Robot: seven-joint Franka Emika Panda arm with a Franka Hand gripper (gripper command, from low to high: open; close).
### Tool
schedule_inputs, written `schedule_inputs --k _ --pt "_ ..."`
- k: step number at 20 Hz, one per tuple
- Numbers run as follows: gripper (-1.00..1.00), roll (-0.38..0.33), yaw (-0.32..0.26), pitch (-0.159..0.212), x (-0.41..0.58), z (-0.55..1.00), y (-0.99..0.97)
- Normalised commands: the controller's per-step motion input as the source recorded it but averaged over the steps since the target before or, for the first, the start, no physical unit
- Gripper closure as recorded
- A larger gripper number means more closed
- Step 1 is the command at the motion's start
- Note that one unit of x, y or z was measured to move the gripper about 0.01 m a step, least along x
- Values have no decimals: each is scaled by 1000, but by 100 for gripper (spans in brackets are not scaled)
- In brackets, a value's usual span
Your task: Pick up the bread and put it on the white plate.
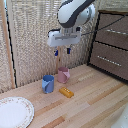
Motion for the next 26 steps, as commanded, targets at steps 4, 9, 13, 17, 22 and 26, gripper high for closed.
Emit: schedule_inputs --k 4,9,13,17,22,26 --pt "-100 0 37 44 -202 -342 0" --pt "-100 -4 53 60 -273 -415 24" --pt "-100 -13 50 68 -381 -299 94" --pt "-100 -3 42 47 -531 -194 119" --pt "-100 -1 51 36 -520 -211 85" --pt "-100 -2 58 42 -459 -273 69"
